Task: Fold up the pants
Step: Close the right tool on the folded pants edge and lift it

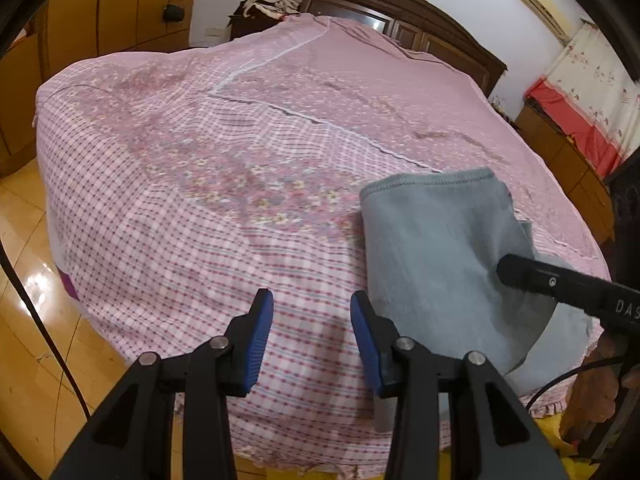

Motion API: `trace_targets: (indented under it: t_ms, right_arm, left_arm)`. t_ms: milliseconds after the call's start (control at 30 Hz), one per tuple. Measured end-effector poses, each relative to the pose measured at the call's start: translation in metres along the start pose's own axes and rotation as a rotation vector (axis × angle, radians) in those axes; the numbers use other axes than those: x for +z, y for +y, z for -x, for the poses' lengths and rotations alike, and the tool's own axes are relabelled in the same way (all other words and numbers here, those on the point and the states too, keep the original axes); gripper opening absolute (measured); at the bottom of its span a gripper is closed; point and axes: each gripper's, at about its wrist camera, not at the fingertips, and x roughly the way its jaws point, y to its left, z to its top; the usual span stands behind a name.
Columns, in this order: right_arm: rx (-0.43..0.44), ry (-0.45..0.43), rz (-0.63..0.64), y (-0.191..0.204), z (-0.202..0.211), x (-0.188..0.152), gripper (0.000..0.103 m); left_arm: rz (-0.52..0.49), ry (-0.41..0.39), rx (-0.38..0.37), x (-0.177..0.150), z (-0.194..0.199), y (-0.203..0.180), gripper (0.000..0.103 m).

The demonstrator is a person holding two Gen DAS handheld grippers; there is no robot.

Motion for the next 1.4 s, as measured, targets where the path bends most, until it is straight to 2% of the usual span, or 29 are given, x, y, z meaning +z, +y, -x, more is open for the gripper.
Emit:
trace_targets:
  t_ms: [400, 700, 1400]
  right_arm:
    - [-0.011, -0.125, -0.049, -0.021, 0.064, -0.004, 0.009]
    - [-0.077, -0.244, -0.103, -0.05, 0.125, -0.018, 0.009]
    - [-0.208, -0.408, -0.245, -0.116, 0.217, -0.054, 0.009]
  left_arm:
    - [-0.078, 0.004, -0.036, 0.004, -0.002, -0.033, 0.042]
    - [-0.14, 0.008, -0.076, 0.008, -0.002, -0.063, 0.042]
    - [-0.317, 0.029, -0.174, 0.006, -0.01, -0.152, 0.042]
